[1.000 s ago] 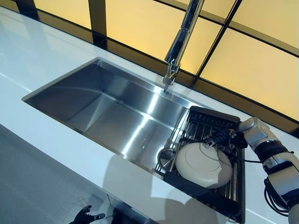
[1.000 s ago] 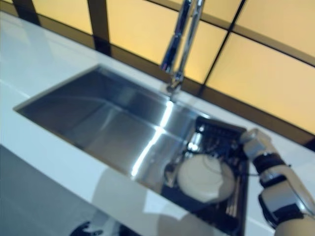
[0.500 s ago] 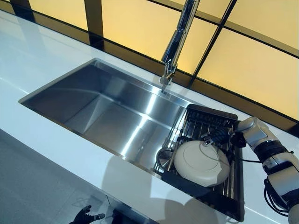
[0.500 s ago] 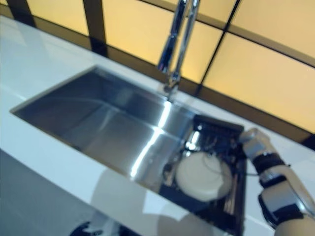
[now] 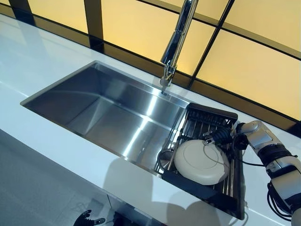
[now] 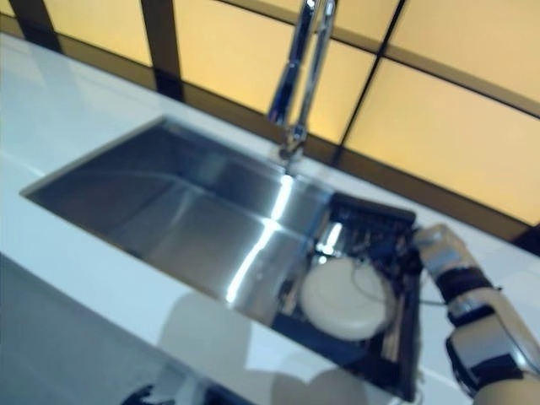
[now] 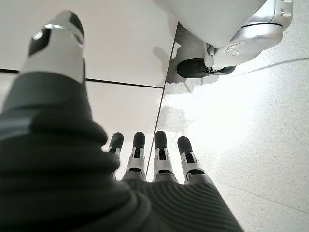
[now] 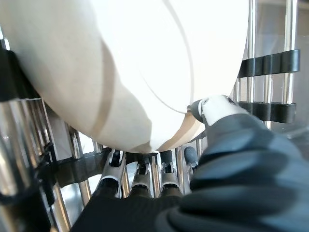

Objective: Take plates into dishwasher

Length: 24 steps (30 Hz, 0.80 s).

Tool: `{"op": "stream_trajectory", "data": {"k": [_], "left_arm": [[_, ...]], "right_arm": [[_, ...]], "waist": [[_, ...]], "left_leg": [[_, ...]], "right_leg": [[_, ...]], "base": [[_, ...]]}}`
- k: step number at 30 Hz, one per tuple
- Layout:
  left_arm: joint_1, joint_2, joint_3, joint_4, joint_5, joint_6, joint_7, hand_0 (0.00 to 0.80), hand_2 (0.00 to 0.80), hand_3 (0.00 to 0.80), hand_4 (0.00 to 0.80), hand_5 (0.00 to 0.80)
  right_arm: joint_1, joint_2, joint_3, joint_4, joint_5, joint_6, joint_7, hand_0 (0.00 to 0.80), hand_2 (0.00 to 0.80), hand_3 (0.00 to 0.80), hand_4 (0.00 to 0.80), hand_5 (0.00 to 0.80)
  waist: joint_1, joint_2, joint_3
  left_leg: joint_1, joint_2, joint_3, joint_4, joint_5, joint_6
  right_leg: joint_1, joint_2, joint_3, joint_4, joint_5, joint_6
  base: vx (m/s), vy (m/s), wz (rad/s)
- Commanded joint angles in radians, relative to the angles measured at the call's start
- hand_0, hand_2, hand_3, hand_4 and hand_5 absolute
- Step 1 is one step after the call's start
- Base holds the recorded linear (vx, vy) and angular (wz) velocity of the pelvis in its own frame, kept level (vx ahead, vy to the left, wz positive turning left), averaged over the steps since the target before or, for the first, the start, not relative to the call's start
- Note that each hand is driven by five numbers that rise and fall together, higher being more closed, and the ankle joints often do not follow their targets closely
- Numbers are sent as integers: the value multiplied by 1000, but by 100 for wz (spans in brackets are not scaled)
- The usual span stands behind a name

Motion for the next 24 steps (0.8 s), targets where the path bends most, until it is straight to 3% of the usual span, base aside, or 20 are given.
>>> {"op": "stream_trajectory", "data": {"k": [1, 24], "left_arm": [[1, -11, -4, 19, 29, -26, 7, 0, 0, 0, 0, 0], [6, -14, -3, 46, 33, -33, 3, 0, 0, 0, 0, 0]], "right_arm": [[-35, -112, 18, -97, 68, -24, 8, 800, 800, 800, 800, 800], [9, -105, 13, -107, 66, -34, 24, 800, 800, 800, 800, 800]], "waist": [[0, 16, -73], [-6, 19, -83]], "left_leg": [[5, 7, 12, 18, -58, -8], [19, 5, 21, 16, -63, -6]], "right_leg": [[-67, -18, 12, 85, 44, 31], [-57, -21, 12, 81, 45, 36]], "base": [[0, 0, 0], [2, 1, 0]]}}
